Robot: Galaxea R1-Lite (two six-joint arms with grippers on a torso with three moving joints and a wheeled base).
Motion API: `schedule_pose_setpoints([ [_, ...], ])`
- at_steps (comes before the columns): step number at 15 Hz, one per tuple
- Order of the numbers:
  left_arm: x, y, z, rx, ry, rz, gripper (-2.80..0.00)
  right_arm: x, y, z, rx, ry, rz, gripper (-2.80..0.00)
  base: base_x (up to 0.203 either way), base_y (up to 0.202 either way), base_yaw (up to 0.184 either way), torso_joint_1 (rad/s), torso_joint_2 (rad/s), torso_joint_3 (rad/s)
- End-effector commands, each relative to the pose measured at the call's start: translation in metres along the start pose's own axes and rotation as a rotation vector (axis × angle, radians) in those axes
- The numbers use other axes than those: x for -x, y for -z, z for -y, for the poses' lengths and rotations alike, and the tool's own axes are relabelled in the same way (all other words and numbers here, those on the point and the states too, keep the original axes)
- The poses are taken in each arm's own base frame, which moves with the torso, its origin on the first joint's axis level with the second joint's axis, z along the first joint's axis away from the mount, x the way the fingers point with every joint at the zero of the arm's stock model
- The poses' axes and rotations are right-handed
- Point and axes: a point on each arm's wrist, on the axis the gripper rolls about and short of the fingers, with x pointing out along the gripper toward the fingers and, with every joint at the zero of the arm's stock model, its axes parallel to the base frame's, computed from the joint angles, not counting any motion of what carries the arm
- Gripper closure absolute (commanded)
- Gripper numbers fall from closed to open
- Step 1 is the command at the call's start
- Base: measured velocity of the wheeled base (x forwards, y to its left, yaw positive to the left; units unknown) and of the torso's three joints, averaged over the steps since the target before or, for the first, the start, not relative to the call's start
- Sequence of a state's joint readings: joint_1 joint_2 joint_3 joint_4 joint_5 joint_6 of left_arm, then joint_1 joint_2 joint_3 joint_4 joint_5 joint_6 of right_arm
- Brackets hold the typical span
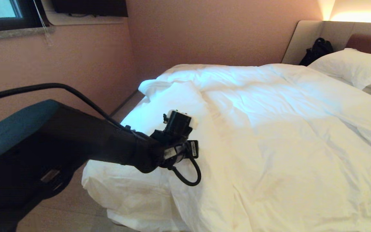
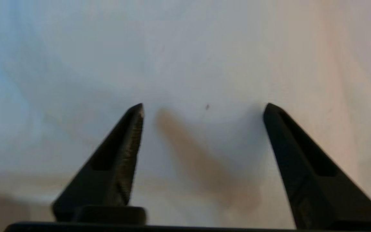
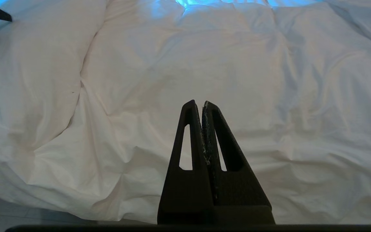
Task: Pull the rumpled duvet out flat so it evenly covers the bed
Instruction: Flatten the corners of the folded blanket
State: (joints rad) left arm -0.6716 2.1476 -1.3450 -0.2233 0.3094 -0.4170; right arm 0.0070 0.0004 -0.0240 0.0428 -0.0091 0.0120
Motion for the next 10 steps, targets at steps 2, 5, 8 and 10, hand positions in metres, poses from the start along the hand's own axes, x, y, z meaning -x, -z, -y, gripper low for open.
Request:
schedule_pose_setpoints([
  [2, -0.01, 0.01, -0.001, -0.028, 0.013, 0.045, -2.8, 0.0, 0.0, 0.0, 0.0, -0.001, 0.001, 0.0, 0.0, 0.0, 0.0, 0.0, 0.0, 0.0],
  [5, -0.024, 0.022, -0.002, -0.029, 0.005, 0.017, -2.8, 0.0, 0.0, 0.0, 0.0, -0.001, 0.001, 0.0, 0.0, 0.0, 0.0, 0.0, 0.0, 0.0],
  [8, -0.035, 0.027, -0.006, -0.024, 0.001, 0.028, -2.8, 0.0, 0.0, 0.0, 0.0, -0.001, 0.001, 0.0, 0.0, 0.0, 0.0, 0.0, 0.0, 0.0],
  [10, -0.039, 0.03, -0.008, -0.024, -0.001, 0.022, -2.8, 0.0, 0.0, 0.0, 0.0, -0.001, 0.0, 0.0, 0.0, 0.0, 0.0, 0.0, 0.0, 0.0],
])
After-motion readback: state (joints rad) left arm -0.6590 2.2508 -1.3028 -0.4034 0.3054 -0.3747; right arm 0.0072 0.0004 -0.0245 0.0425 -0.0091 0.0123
